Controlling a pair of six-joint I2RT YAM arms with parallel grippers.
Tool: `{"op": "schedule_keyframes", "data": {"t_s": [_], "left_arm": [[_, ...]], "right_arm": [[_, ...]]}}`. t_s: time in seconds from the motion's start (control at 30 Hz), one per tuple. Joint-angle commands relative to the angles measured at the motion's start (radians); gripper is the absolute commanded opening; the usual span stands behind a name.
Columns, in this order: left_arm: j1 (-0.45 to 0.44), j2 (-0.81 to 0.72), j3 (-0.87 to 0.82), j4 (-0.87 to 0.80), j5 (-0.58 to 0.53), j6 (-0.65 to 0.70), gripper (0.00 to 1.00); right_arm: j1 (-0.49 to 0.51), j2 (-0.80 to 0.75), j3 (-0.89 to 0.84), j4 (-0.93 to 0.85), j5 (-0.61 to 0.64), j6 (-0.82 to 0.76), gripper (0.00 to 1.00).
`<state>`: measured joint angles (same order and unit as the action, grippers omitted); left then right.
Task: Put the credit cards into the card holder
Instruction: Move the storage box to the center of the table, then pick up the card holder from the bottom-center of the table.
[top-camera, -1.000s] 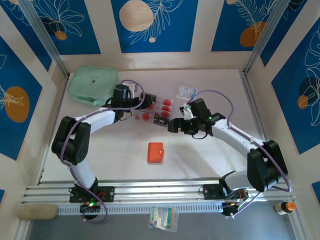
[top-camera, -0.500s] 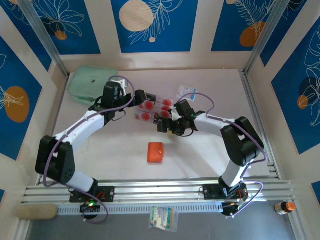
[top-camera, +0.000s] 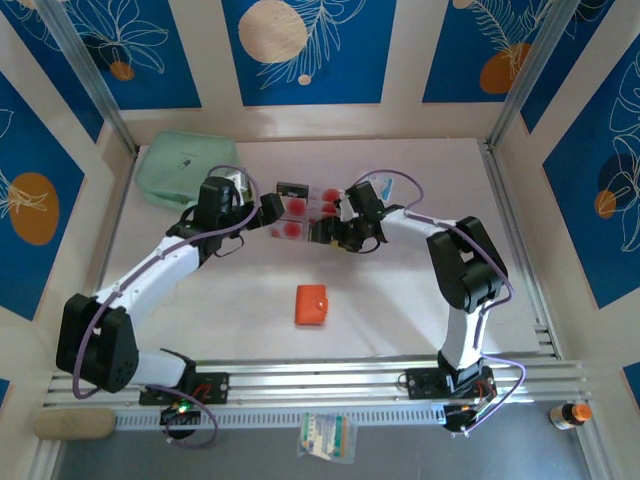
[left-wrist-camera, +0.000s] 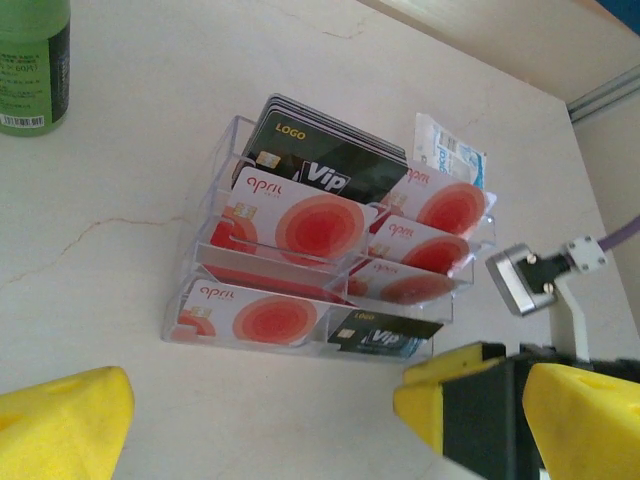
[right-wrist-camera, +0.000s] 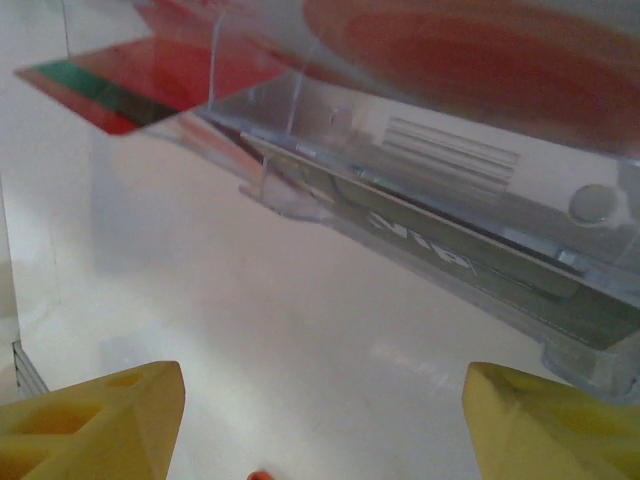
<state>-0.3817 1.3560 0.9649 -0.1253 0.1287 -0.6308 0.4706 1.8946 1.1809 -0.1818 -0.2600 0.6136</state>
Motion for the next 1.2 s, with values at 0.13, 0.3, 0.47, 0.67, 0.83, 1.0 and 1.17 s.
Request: {"op": "schedule_keyframes", "data": {"t_s": [0.13,0.3,0.47,0.67,0.83,1.0,1.17], "left_arm": [[0.006,-0.047,-0.034,-0.012,0.002,-0.023,1.00],[0.006,-0.053,-0.062,-0.023,0.011,-0.050,1.00],[0.005,-0.056,-0.112,-0.012,0.033,-0.074,1.00],[0.001,-0.056,-0.162,0.008,0.054,-0.087,1.00],[-0.002,-0.054,-0.164,0.005,0.066,-0.080,1.00],[-0.004,-0.062,-0.168,0.003,0.065,-0.076,1.00],[-0.006,-0.077,-0.175,-0.001,0.060,-0.069,1.00]], "right_arm": [[-0.034,-0.013,0.074,-0.107,-0.069,-0.101,0.69],[0.034,-0.153,-0.017,-0.188,-0.029,-0.103,0.69],[0.154,-0.297,-0.202,-0.189,0.040,0.011,0.66],[0.324,-0.435,-0.397,-0.145,0.125,0.195,0.59],[0.401,-0.499,-0.487,-0.105,0.180,0.310,0.52],[0.408,-0.485,-0.532,-0.011,0.152,0.384,0.42],[0.413,-0.452,-0.539,0.036,0.141,0.418,0.37]]}}
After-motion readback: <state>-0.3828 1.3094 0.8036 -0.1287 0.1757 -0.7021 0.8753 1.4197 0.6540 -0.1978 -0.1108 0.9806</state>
